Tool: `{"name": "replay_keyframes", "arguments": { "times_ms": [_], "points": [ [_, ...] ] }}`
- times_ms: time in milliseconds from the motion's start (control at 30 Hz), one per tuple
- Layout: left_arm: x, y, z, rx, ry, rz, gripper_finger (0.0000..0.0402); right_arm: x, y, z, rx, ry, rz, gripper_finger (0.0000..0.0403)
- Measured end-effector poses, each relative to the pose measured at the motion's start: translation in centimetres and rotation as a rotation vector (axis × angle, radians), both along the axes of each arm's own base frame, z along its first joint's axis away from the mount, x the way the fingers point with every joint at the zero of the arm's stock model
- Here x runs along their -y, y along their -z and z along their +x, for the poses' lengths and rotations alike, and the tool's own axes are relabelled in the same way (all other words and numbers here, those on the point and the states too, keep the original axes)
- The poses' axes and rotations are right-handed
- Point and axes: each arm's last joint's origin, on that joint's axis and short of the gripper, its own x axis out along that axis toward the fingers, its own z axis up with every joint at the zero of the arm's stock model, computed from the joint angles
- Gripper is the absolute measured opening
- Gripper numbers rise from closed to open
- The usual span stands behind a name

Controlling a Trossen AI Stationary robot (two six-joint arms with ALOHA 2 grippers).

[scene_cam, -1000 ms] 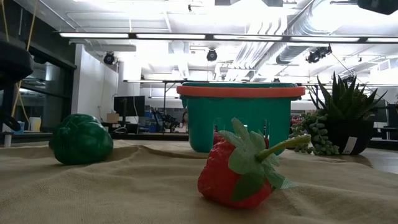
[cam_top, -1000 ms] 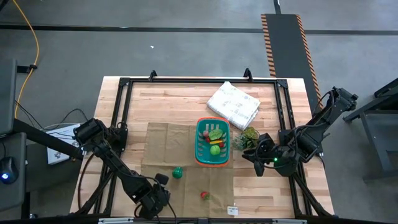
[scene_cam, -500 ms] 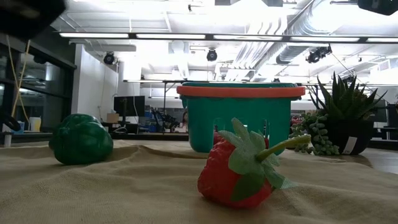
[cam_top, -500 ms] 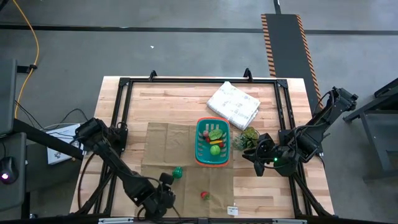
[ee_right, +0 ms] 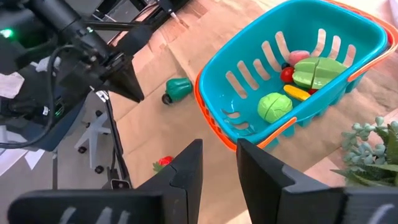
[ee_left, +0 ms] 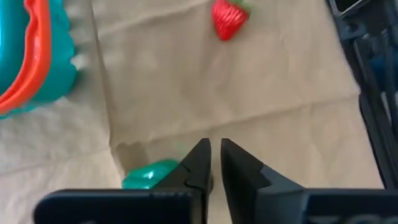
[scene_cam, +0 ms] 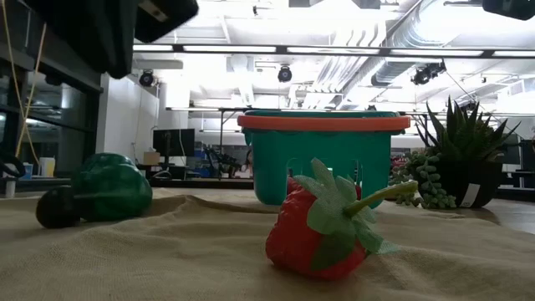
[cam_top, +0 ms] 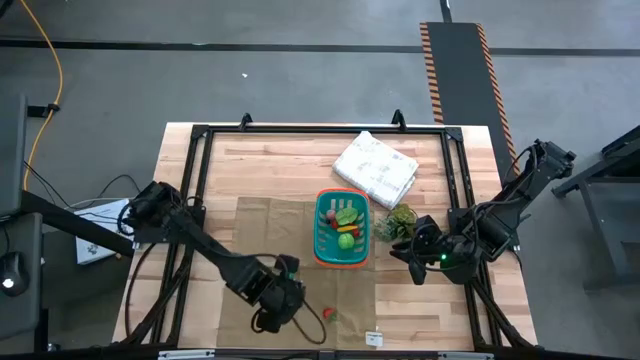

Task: Pick and placing Produce into tupperware
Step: Put the green bell pepper into the basket

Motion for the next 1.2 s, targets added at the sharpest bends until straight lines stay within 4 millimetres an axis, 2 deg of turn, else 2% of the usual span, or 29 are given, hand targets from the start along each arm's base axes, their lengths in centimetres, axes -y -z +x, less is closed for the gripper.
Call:
{"name": "replay_keyframes", "arguments": {
  "times_ms": [233, 433, 567, 767, 900, 1033, 1200],
  "points": [
    [-0.5, -0.8, 0.3, -0.027, 0.047, 0.007, 0.0001, 0.0, 0.0, 0.0, 0.001, -0.001, 0.003, 0.0089],
    [-1.0, -0.7, 0.0, -0.078, 0.022, 0.030, 0.0017, 0.0, -0.1, 0.0, 0.005, -0.001, 0.007, 0.0089],
    [-2.0, -0.5, -0.2, -0.136, -0.125, 0.002, 0.0061, -0.1, -0.1, 0.1, 0.007, -0.001, 0.009, 0.0089],
    [-3.9, -0.4, -0.2, -0.209, -0.480, -0.085, 0.0165, 0.0, -0.1, 0.1, 0.013, 0.006, 0.004, 0.0089],
    [-4.4, -0.3, 0.1, -0.227, -0.605, -0.162, 0.0220, 0.0, -0.1, 0.1, 0.016, 0.007, 0.006, 0.0089],
    [-4.2, -0.4, 0.3, -0.204, -0.725, -0.230, 0.0254, -0.1, -0.1, 0.1, 0.016, -0.005, -0.011, 0.0089],
    [-4.2, -0.4, 0.3, -0.196, -0.852, -0.275, 0.0275, 0.2, -0.2, 0.2, 0.018, -0.007, -0.039, 0.0089]
  ]
}}
